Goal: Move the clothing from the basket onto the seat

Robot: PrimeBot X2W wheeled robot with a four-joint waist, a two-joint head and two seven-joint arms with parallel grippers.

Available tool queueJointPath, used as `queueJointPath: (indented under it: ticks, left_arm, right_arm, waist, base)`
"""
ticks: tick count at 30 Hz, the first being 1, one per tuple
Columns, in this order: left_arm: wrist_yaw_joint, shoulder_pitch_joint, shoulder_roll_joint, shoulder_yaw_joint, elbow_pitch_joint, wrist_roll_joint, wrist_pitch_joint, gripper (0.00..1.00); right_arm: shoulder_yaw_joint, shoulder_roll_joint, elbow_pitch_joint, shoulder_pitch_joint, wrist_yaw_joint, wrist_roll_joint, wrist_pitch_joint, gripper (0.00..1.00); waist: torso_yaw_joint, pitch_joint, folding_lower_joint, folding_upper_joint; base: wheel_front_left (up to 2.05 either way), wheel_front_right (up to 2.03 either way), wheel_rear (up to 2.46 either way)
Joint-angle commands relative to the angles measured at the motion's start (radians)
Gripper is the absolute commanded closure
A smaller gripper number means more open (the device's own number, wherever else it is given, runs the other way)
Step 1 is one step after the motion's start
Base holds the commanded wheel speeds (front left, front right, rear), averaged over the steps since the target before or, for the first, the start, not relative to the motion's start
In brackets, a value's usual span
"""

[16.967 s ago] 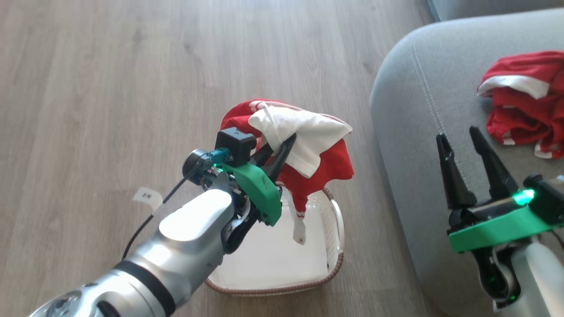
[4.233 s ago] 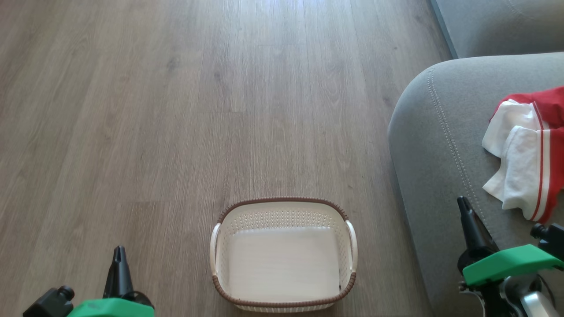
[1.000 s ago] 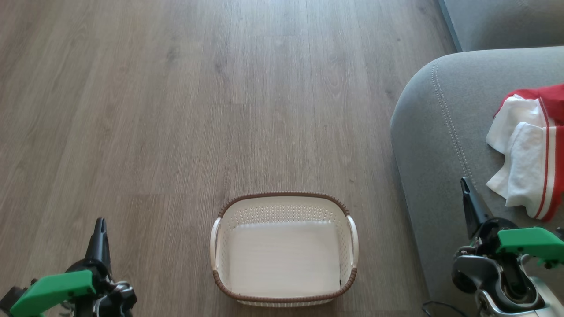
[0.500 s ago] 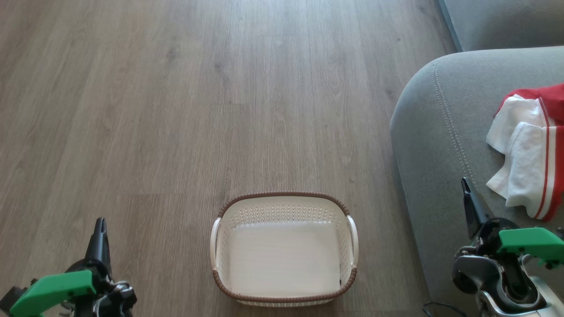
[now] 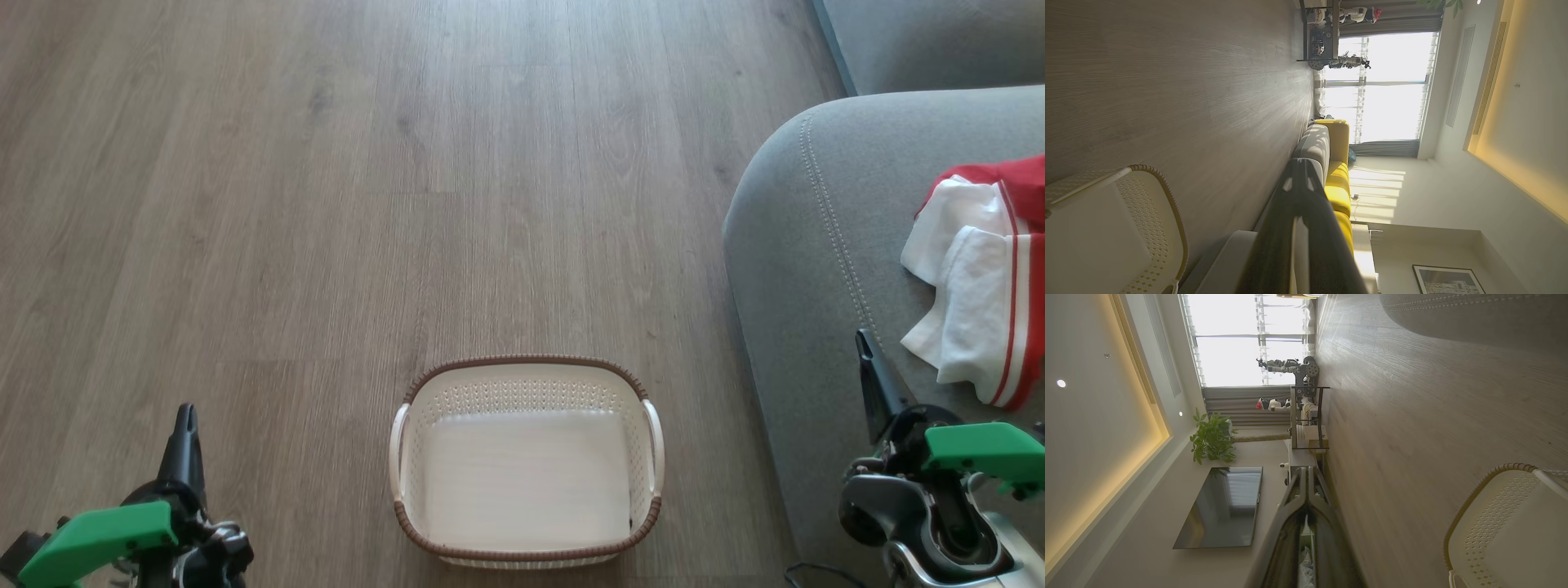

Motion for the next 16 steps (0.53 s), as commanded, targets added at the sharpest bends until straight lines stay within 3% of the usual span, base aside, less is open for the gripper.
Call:
queueJointPath:
  ticks: [1, 16]
  left_arm:
    - [-0.005, -0.041, 0.009, 0.036, -0.039, -0.003, 0.002, 1.0]
    - [-0.005, -0.041, 0.009, 0.035, -0.04, -0.003, 0.002, 1.0]
  right_arm:
    - [0.016, -0.031, -0.04, -0.052, 0.0, 0.012, -0.009, 1.0]
    - [0.039, -0.05, -0.05, -0.054, 0.0, 0.033, -0.029, 1.0]
  waist:
    - [0.0, 0.0, 0.0, 0.0]
    - [0.0, 0.0, 0.0, 0.0]
  base:
    - [0.0, 0.0, 0.0]
    - [0.0, 0.0, 0.0]
